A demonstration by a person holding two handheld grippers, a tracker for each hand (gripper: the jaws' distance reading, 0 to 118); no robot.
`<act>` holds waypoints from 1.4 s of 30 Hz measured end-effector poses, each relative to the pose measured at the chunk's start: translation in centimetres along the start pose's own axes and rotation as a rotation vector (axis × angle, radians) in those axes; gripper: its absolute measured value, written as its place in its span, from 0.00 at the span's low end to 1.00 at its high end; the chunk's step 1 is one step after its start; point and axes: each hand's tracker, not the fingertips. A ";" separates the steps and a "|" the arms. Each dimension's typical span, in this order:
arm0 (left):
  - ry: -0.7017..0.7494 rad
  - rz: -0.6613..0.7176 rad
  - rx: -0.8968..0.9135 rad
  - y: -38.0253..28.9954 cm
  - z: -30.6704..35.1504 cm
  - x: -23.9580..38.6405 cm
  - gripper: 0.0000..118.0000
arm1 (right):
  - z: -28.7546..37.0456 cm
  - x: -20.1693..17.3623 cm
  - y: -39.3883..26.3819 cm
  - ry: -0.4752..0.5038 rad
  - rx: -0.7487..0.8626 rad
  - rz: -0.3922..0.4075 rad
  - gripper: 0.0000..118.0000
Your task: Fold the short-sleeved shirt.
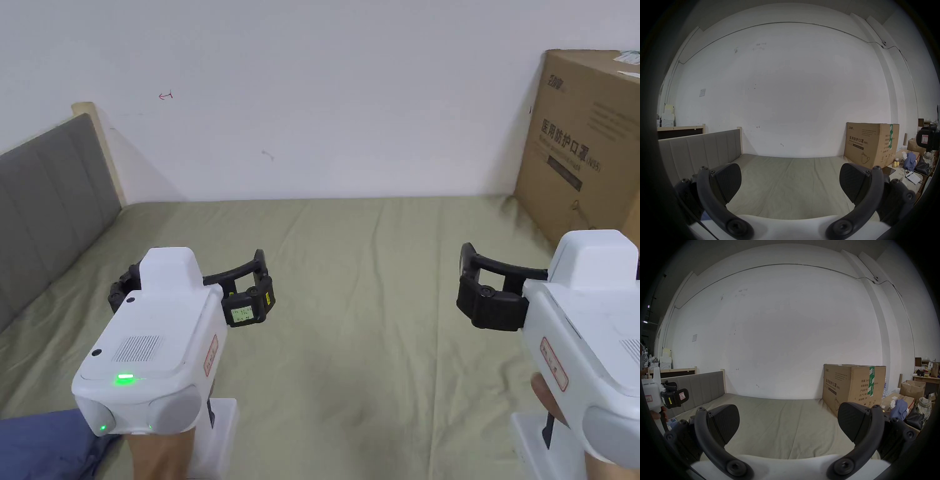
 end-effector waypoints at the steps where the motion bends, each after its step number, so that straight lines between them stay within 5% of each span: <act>1: 0.001 0.001 0.000 0.1 0.0 0.0 1.00 | 0.0 0.0 0.0 0.000 0.001 0.000 1.00; 42: -0.005 0.008 -0.006 -0.3 -0.1 -0.3 1.00 | 0.1 0.0 0.0 0.007 0.011 0.007 1.00</act>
